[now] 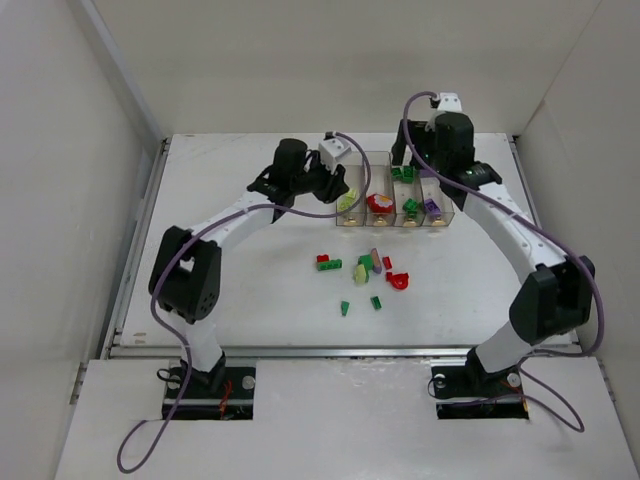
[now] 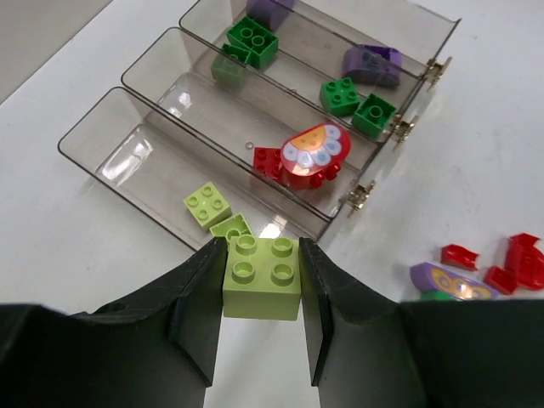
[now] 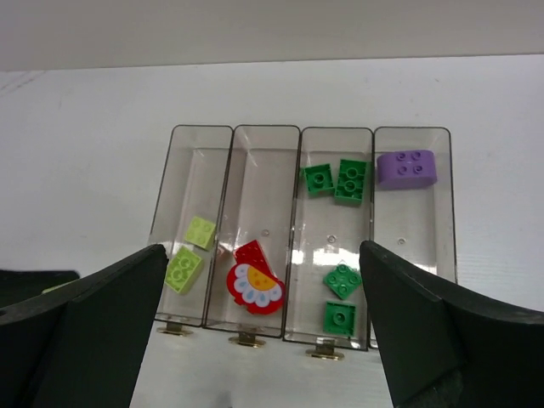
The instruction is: Sort the legos into containers by color
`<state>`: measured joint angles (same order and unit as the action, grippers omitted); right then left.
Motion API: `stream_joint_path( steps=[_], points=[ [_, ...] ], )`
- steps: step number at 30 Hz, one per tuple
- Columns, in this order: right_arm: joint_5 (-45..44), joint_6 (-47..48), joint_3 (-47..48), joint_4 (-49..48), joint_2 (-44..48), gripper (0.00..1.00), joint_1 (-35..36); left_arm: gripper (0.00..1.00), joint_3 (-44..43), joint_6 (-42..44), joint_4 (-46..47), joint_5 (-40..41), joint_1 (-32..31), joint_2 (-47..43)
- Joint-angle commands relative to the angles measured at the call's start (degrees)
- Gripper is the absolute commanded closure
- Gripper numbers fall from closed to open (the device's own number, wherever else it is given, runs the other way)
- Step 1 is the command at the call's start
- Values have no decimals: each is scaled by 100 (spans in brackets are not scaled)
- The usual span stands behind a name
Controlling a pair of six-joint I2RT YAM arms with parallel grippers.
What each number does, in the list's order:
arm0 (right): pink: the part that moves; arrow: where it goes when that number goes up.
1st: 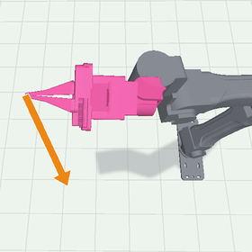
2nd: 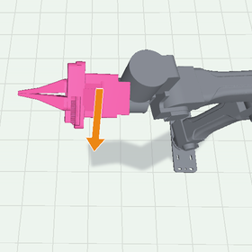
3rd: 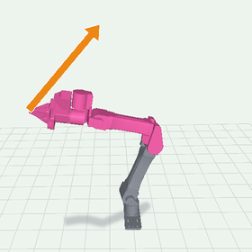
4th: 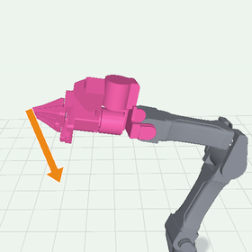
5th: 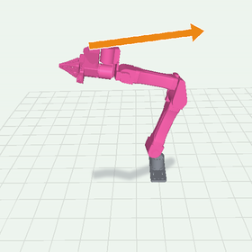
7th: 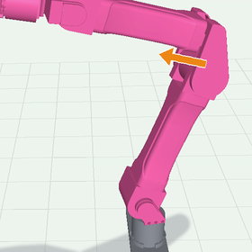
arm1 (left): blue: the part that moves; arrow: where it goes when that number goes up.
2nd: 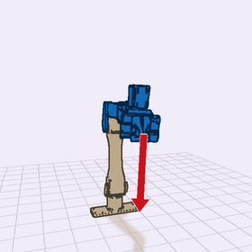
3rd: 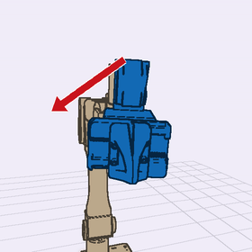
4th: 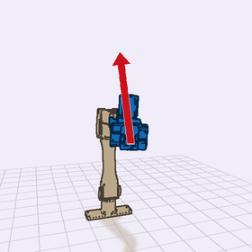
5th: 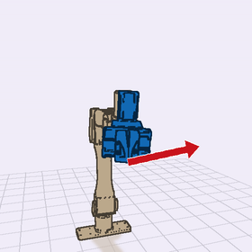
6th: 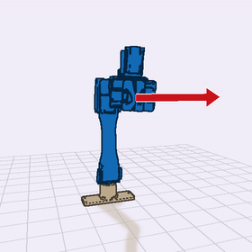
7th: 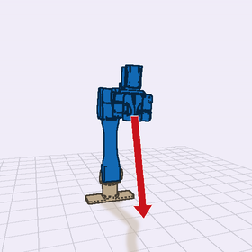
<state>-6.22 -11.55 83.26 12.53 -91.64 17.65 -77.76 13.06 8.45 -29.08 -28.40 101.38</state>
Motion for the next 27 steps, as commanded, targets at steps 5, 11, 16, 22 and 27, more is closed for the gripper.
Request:
stream_joint_path(
  steps=[5, 11, 16, 22, 27],
  points=[
    [-477, -23, -495, 354, 470, 0, 2, 75, -757, 118, 1432, 200, -16, 899],
    [-530, 91, -609, 531, 699, 0, 2, 41, -1383, 345, 992, 44, -16, 1445],
    [-398, 205, -548, 531, 752, 0, 2, 0, -1260, 697, 729, -370, -16, 1227],
    [436, 1250, -950, 49, 1051, 0, 247, 0, -663, 777, 413, -186, 168, 217],
    [2165, 3231, -1514, -23, 1324, 0, 625, 0, 136, 838, -175, 725, 519, -1092]
  ],
)
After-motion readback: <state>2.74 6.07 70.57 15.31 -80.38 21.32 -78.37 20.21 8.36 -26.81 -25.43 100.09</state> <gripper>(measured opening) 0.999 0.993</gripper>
